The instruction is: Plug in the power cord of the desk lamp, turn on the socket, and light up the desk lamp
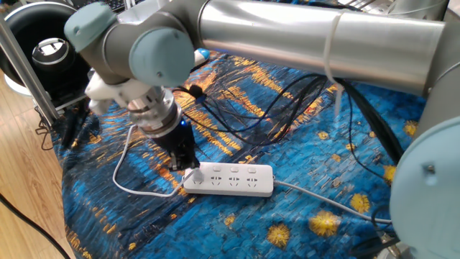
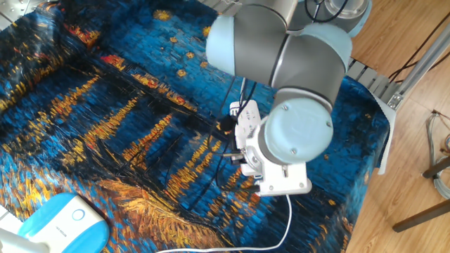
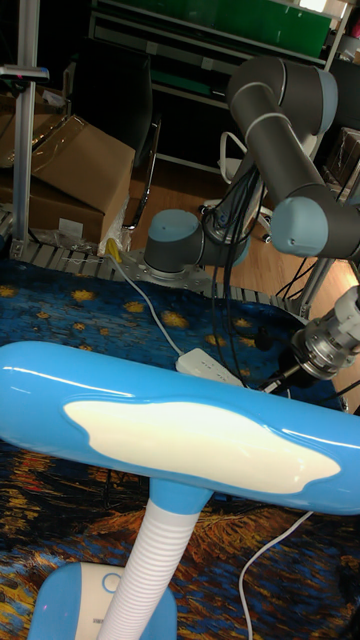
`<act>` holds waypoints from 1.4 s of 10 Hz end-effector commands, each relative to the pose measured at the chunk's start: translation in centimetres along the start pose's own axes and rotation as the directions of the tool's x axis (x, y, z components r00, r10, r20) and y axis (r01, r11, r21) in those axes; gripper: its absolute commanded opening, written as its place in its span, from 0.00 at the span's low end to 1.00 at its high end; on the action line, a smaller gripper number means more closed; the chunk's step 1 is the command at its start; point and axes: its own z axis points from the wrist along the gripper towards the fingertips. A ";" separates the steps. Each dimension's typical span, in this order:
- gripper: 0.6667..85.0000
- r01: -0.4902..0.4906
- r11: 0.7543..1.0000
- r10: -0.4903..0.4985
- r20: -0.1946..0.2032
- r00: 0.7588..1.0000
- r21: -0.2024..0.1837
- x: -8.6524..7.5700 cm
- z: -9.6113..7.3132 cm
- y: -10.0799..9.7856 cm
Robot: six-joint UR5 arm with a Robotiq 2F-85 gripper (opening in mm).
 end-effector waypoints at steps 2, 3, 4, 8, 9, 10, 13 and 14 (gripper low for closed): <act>0.01 -0.052 0.996 0.041 0.136 0.990 0.075 -1.2 -2.5 -5.0; 0.01 -0.101 0.992 0.082 0.205 0.975 0.080 -2.2 -3.3 -6.3; 0.01 -0.121 0.988 0.096 0.234 0.967 0.097 -2.1 -4.0 -7.8; 0.01 -0.207 0.964 0.152 0.298 0.943 0.165 -3.1 -4.8 -13.9; 0.01 -0.222 0.956 0.157 0.308 0.938 0.190 -3.5 -4.7 -15.1; 0.01 -0.239 0.953 0.171 0.324 0.930 0.184 -4.0 -4.7 -15.2; 0.01 -0.411 0.911 0.393 0.399 0.828 -0.045 -7.3 -5.3 -10.4; 0.01 -0.484 0.875 0.444 0.412 0.796 -0.007 -6.8 -5.4 -12.1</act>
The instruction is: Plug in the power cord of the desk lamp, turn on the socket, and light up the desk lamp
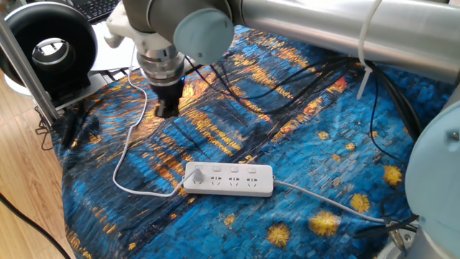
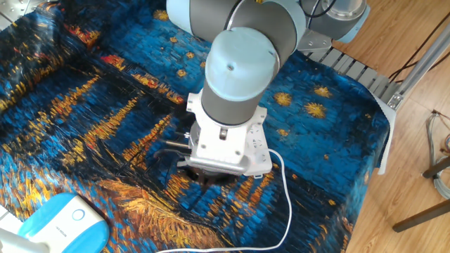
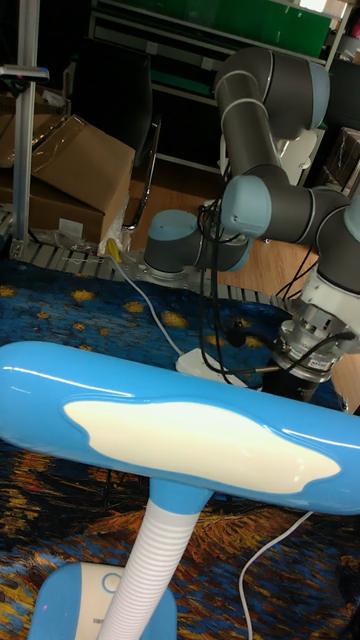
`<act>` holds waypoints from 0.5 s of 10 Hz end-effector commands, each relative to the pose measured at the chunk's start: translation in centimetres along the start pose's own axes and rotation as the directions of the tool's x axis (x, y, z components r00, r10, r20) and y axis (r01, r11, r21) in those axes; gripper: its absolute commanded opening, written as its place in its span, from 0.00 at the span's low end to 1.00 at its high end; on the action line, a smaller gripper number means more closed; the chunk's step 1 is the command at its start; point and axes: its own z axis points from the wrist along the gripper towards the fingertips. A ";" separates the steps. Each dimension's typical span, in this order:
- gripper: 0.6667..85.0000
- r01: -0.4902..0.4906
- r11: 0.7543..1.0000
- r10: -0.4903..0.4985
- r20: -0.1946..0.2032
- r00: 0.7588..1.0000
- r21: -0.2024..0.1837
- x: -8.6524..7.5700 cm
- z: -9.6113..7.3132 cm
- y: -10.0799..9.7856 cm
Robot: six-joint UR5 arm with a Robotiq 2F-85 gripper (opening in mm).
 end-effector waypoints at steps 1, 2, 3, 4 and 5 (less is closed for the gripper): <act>0.01 -0.224 0.974 0.222 0.077 0.972 0.028 -1.9 -0.2 -1.0; 0.01 -0.232 0.971 0.226 0.105 0.969 0.053 -2.5 -0.3 -1.8; 0.01 -0.224 0.972 0.215 0.123 0.969 0.072 -3.0 -0.5 -3.4; 0.01 -0.208 0.976 0.198 0.133 0.971 0.068 -3.8 -0.5 -6.2; 0.01 -0.203 0.978 0.194 0.139 0.971 0.056 -4.4 -0.1 -8.0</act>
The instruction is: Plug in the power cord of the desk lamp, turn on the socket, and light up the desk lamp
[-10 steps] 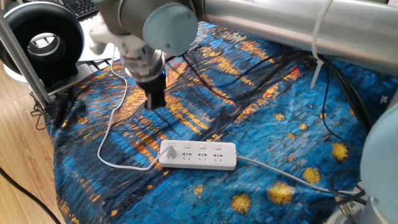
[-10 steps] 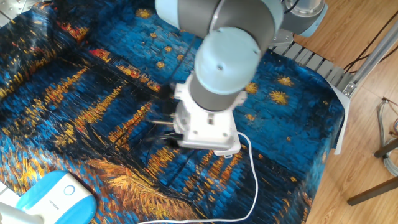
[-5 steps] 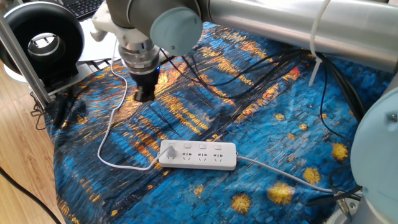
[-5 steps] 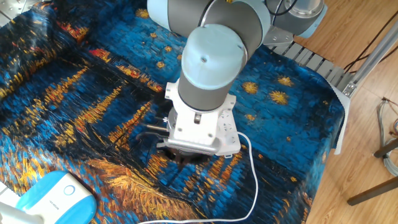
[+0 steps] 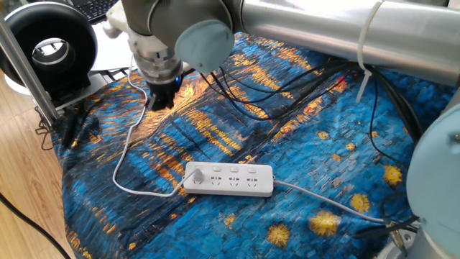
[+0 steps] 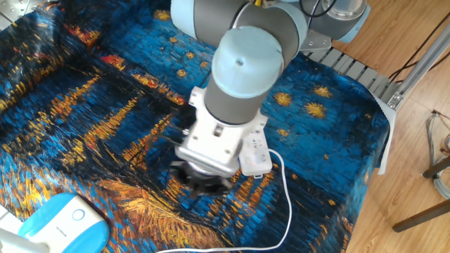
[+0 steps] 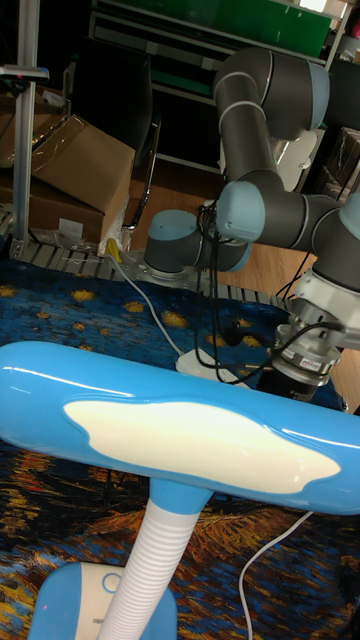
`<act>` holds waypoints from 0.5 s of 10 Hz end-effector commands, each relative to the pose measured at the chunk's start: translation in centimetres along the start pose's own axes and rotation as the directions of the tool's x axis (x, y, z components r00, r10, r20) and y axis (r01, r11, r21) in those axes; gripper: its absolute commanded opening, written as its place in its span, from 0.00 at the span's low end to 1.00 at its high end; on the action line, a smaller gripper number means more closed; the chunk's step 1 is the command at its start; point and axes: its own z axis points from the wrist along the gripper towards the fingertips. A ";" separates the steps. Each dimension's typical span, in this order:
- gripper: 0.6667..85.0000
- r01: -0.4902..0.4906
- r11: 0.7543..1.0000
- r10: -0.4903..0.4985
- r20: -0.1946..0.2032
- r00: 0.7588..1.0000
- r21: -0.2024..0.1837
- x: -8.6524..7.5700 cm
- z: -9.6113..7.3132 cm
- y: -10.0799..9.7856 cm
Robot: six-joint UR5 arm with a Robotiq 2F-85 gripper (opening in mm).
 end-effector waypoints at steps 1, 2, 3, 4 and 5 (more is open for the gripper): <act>0.01 -0.022 1.000 0.022 0.038 0.999 -0.002 -2.6 1.1 -5.3; 0.01 -0.028 0.999 0.028 0.037 0.999 -0.025 -2.8 1.8 -5.9; 0.01 -0.053 0.997 0.053 0.006 0.999 -0.051 -2.6 3.1 -6.0; 0.01 -0.022 1.000 0.023 0.026 0.999 -0.007 -3.1 4.2 -7.5; 0.01 -0.004 1.000 0.004 0.039 0.999 0.008 -3.5 4.3 -7.9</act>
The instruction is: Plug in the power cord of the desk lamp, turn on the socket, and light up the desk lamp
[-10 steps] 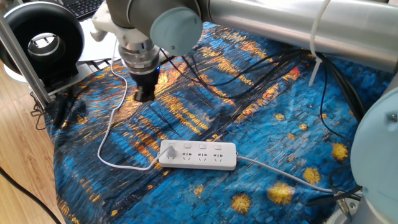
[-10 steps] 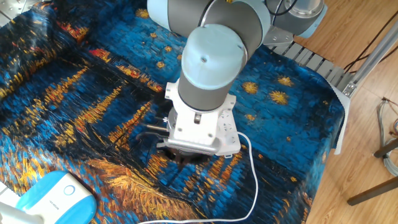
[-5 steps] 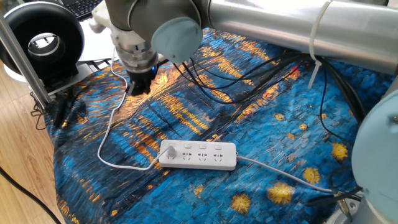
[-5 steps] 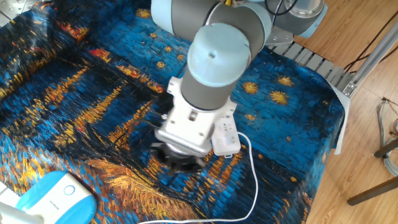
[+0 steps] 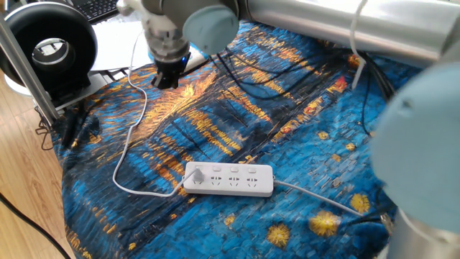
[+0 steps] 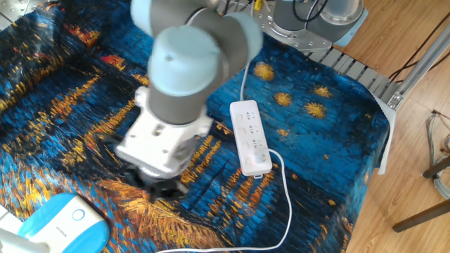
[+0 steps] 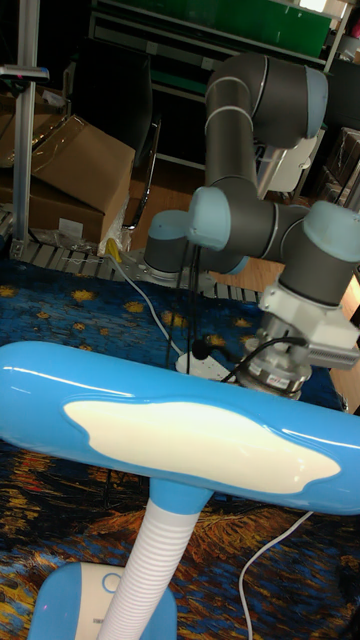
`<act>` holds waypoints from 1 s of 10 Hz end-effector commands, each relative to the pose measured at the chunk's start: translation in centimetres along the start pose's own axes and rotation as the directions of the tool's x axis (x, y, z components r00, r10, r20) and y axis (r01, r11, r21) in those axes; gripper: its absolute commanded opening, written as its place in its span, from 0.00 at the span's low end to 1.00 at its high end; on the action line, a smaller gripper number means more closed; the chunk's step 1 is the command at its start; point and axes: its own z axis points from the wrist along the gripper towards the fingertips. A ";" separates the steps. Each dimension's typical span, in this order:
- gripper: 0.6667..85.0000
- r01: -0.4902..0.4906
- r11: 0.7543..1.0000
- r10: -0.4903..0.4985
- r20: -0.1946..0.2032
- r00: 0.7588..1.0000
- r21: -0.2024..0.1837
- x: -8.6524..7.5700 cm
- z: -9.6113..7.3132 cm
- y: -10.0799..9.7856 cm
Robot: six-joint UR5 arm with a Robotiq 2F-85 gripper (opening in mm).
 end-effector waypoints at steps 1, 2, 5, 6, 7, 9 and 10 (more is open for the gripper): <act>0.01 0.007 1.000 -0.007 -0.003 1.000 0.007 -0.4 1.5 -2.1; 0.01 -0.061 0.998 0.062 -0.073 0.995 0.017 1.4 1.5 -2.2; 0.01 -0.322 0.946 0.318 -0.106 0.942 -0.023 1.9 1.4 -0.5; 0.01 -0.293 0.956 0.294 -0.102 0.951 0.021 2.2 1.6 -2.1; 0.01 -0.238 0.970 0.241 -0.063 0.969 0.044 0.9 2.0 -5.3; 0.01 -0.221 0.972 0.224 -0.028 0.974 0.083 -1.5 2.6 -10.1; 0.01 -0.244 0.969 0.244 -0.007 0.970 0.039 -2.7 3.0 -10.2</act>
